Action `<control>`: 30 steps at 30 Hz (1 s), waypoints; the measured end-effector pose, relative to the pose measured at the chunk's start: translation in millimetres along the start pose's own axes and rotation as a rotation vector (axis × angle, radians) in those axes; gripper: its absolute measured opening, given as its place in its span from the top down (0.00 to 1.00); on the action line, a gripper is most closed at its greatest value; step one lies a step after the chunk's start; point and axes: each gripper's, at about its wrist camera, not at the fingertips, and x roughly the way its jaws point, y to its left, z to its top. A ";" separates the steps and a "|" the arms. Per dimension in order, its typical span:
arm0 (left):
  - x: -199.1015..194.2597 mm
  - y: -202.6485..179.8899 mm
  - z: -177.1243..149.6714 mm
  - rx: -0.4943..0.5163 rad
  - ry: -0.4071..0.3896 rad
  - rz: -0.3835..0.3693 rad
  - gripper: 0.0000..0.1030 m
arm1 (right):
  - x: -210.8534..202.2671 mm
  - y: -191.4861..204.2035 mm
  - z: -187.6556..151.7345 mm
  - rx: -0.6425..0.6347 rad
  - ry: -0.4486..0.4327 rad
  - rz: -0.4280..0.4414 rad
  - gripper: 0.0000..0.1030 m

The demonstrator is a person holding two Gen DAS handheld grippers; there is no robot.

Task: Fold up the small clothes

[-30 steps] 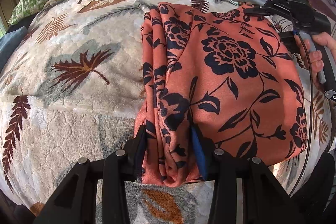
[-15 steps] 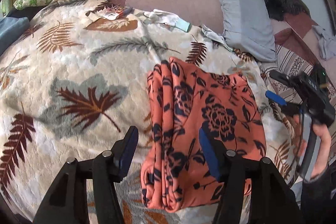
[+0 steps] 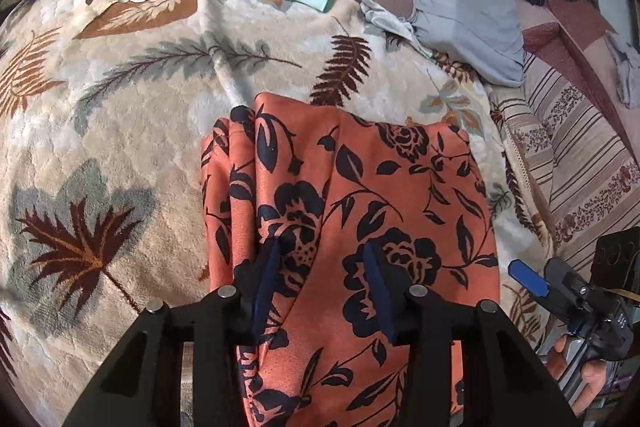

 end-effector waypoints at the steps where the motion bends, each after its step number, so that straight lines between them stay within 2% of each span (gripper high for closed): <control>1: 1.3 0.6 -0.5 0.000 -0.003 0.013 0.58 | -0.7 -1.6 -0.2 0.005 0.000 0.003 0.23; 7: -10.3 -0.9 -8.2 0.008 -0.043 0.038 0.58 | -0.4 0.6 -3.8 -0.013 0.008 0.005 0.23; 11: 3.3 -0.8 -11.3 0.027 -0.005 0.074 0.59 | 3.1 2.6 -5.2 -0.016 0.020 0.010 0.23; 13: 3.5 1.2 -11.2 0.013 -0.003 0.065 0.77 | 6.0 3.6 -6.7 -0.015 0.029 0.012 0.23; 15: 1.5 0.7 -10.0 0.015 0.000 0.056 0.88 | 7.3 5.6 -9.5 -0.022 0.035 0.010 0.23; 16: -0.5 -0.7 -9.9 0.024 -0.004 0.062 0.90 | 7.9 6.7 -9.7 -0.025 0.038 0.009 0.23; 18: -6.9 -4.4 -11.1 0.034 -0.032 0.080 0.91 | 8.1 8.0 -9.6 -0.029 0.040 0.005 0.23; 22: -35.8 -16.2 -23.8 0.046 -0.146 0.120 0.92 | 6.4 14.1 -9.9 -0.038 0.035 -0.001 0.23; 26: -8.8 4.4 -41.3 -0.033 -0.077 0.173 0.91 | 5.6 21.7 -11.0 -0.072 0.033 -0.017 0.23; 30: -13.2 6.8 -41.2 -0.050 -0.095 0.150 0.90 | 12.9 27.7 -12.6 -0.091 0.064 -0.029 0.23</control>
